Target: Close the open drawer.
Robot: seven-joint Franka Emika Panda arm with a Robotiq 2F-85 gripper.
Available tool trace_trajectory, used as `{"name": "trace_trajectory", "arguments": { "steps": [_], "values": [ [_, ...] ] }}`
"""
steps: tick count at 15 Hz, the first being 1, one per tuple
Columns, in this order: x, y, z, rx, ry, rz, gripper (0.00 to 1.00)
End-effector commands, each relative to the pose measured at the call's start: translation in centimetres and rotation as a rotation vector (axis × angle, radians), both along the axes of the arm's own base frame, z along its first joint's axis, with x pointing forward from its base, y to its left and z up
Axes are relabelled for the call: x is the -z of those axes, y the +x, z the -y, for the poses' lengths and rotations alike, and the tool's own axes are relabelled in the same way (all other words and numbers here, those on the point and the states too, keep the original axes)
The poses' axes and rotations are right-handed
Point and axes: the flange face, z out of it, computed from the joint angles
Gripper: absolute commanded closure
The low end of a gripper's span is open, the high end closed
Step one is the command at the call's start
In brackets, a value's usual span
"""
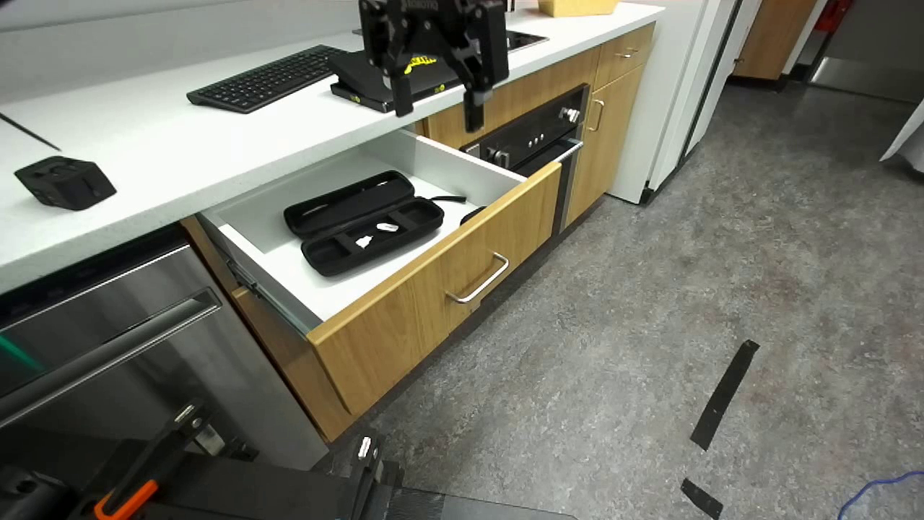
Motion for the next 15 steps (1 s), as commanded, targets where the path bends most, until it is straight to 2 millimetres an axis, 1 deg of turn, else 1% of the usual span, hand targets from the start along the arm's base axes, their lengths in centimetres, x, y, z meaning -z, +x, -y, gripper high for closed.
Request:
{"name": "trace_trajectory", "arguments": {
  "steps": [1, 2, 3, 5, 9, 11, 15],
  "values": [
    [2.8, 1.4, 2.8, 0.068, 0.07, -0.009, 0.0],
    [2.6, 1.3, 2.7, 0.071, 0.132, -0.015, 0.0],
    [2.9, 0.6, 2.0, 0.064, 0.067, -0.024, 0.0],
    [3.3, 1.0, 2.5, 0.072, 0.101, -0.019, 0.0],
    [3.0, 1.2, 2.5, 0.073, 0.104, -0.013, 0.0],
    [5.3, 1.6, 3.6, 0.115, 0.047, -0.007, 0.0],
    [10.0, 1.7, 7.2, 0.209, -0.035, -0.007, 0.0]
  ]
}}
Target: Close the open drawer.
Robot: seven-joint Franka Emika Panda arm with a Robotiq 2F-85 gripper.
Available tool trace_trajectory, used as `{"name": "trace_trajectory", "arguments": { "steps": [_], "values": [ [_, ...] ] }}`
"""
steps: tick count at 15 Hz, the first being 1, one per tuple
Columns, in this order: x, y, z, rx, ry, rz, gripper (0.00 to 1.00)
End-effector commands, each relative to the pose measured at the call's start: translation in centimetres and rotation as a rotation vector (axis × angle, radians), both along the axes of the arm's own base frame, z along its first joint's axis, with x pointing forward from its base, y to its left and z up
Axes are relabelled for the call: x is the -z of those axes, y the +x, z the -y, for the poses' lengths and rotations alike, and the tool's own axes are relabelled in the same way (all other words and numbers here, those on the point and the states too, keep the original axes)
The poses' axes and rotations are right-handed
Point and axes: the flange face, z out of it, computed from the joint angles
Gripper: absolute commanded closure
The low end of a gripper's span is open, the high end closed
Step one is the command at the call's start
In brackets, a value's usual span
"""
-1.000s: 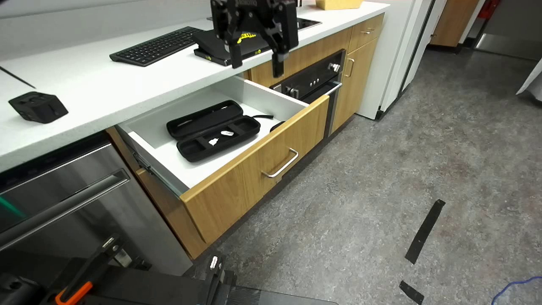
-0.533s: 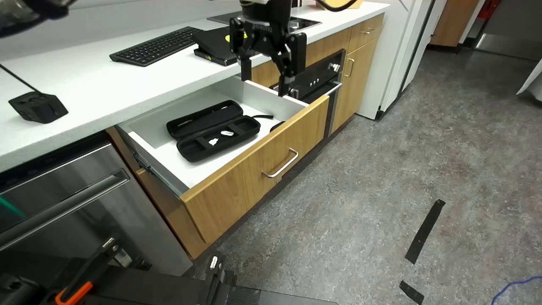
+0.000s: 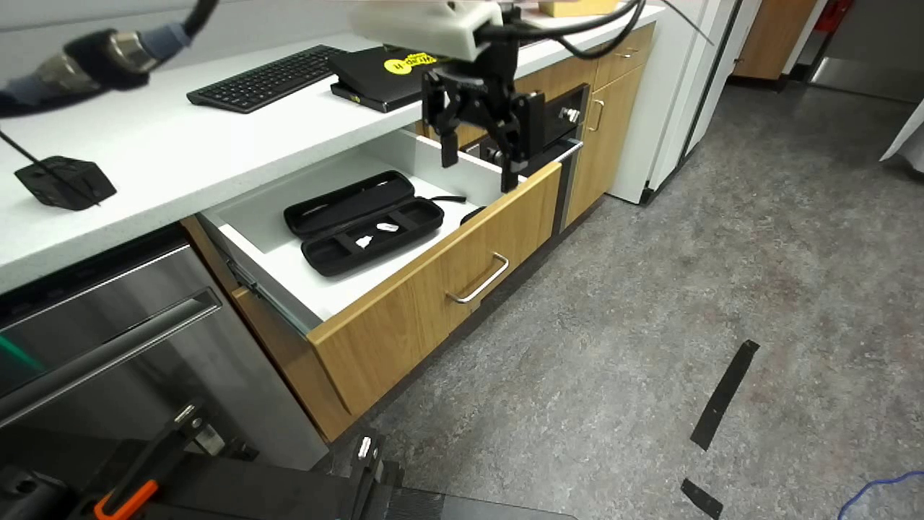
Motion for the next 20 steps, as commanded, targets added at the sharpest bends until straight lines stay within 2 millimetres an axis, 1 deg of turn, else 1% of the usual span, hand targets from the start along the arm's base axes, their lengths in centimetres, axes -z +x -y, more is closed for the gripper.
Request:
{"name": "trace_trajectory", "arguments": {
  "steps": [1, 4, 6, 8, 10, 11, 12, 15, 17, 18, 20],
  "values": [
    [4.3, 0.5, 3.5, 0.093, -0.073, 0.003, 0.0],
    [7.5, 0.8, 5.9, 0.164, -0.117, 0.015, 0.0],
    [9.7, 1.4, 6.9, 0.202, -0.134, 0.031, 0.0],
    [11.9, 2.1, 7.6, 0.233, -0.156, 0.032, 0.0],
    [13.8, 3.6, 8.2, 0.253, -0.162, 0.054, 0.0],
    [14.3, 4.4, 8.6, 0.264, -0.151, 0.057, 0.0],
    [15.2, 5.0, 8.7, 0.274, -0.146, 0.053, 0.0],
    [17.7, 7.2, 7.9, 0.286, -0.098, 0.037, 0.0],
    [18.8, 8.8, 6.6, 0.26, -0.07, 0.029, 0.0],
    [19.2, 9.6, 5.6, 0.237, -0.059, 0.03, 0.0],
    [19.5, 11.2, 3.6, 0.187, -0.04, 0.037, 0.0]
  ]
}}
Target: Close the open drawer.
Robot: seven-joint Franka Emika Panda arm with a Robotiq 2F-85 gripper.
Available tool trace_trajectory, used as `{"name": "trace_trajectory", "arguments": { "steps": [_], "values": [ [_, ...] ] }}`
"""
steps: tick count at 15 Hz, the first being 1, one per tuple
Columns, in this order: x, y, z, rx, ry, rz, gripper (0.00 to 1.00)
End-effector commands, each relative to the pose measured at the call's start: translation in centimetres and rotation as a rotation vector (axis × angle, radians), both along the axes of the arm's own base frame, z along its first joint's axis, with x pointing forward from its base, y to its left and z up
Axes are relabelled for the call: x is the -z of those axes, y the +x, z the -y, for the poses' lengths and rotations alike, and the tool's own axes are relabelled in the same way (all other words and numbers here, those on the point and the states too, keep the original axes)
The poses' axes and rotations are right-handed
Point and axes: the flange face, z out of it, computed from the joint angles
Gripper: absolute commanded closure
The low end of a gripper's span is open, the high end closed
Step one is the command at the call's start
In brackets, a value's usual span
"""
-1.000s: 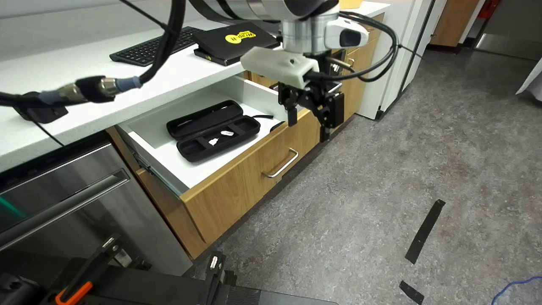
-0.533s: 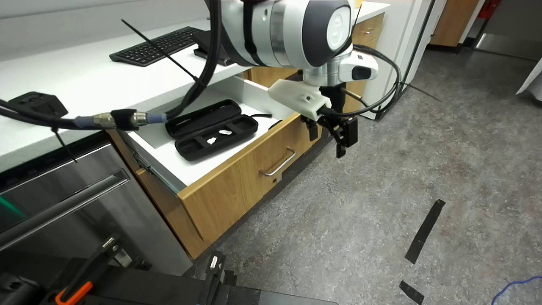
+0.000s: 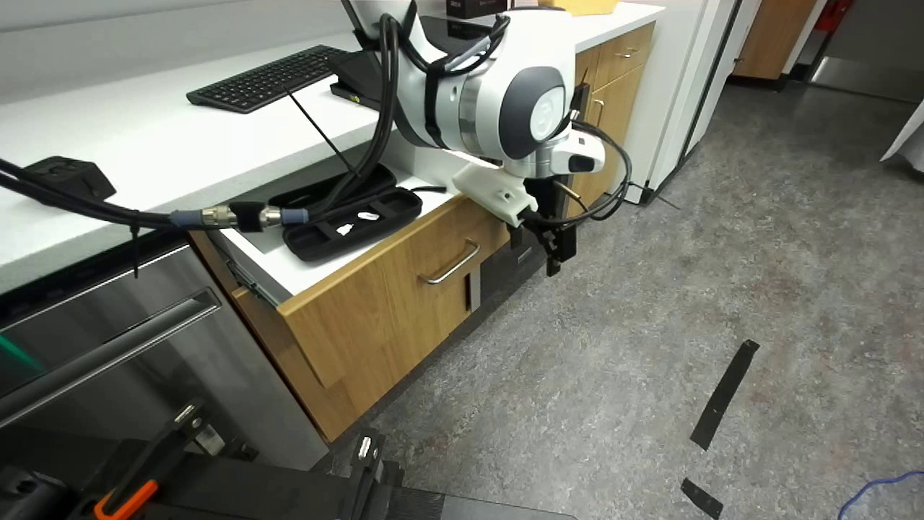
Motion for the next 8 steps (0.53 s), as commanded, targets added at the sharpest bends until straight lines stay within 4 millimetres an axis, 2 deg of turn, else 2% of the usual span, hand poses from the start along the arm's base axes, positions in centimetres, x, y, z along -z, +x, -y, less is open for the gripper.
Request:
{"name": "trace_trajectory", "arguments": {
  "steps": [1, 8],
  "values": [
    [0.4, 3.9, -3.7, -0.08, 0.07, 0.014, 0.0],
    [-1.3, 9.5, -12.4, -0.278, 0.199, 0.0, 0.0]
  ]
}}
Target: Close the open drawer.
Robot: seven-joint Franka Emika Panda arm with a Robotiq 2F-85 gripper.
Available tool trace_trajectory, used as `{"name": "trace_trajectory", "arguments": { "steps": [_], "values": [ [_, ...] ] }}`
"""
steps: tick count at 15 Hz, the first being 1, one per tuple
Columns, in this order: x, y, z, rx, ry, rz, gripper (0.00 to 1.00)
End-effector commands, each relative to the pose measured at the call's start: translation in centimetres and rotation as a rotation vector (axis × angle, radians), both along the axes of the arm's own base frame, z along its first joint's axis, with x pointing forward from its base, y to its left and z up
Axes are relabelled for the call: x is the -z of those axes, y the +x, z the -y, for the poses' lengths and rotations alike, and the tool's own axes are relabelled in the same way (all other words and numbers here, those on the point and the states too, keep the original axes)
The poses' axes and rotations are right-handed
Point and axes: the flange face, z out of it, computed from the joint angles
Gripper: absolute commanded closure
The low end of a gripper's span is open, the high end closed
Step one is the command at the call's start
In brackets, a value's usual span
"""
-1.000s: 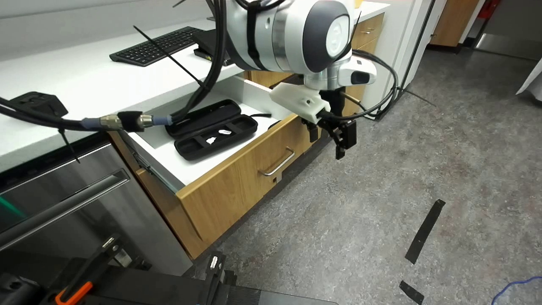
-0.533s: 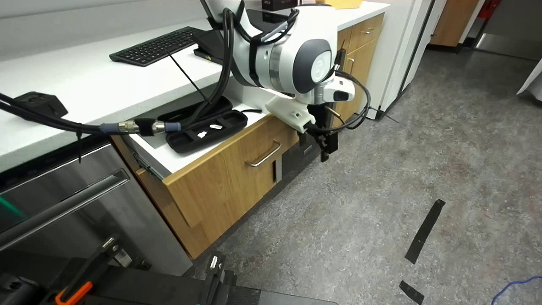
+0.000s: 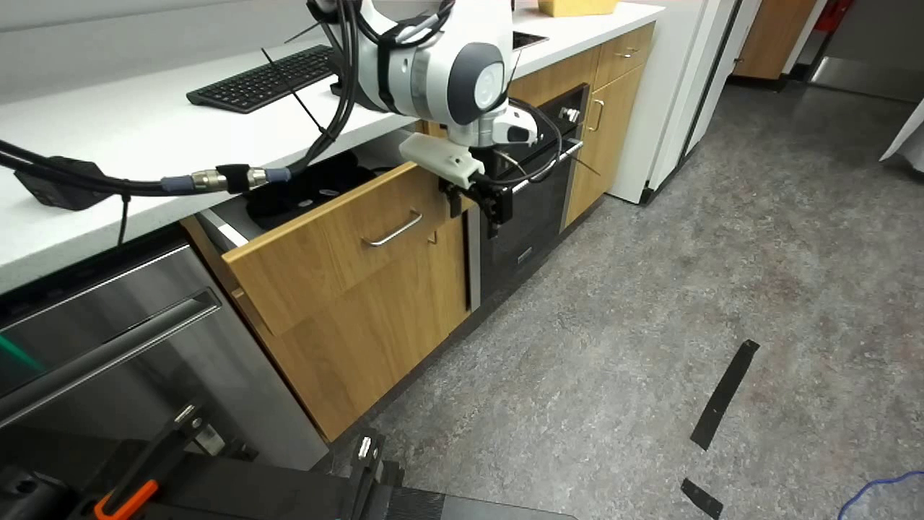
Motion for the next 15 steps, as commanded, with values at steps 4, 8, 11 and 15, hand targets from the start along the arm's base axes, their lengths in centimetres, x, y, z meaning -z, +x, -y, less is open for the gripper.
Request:
{"name": "trace_trajectory", "arguments": {
  "steps": [4, 8, 11, 15],
  "values": [
    [-1.4, 5.4, -8.1, -0.191, 0.221, -0.049, 0.0],
    [-1.2, 6.4, -11.9, -0.318, 0.339, -0.122, 0.0],
    [-0.4, 6.2, -11.2, -0.338, 0.332, -0.192, 0.0],
    [-0.4, 5.6, -9.5, -0.316, 0.295, -0.182, 0.0]
  ]
}}
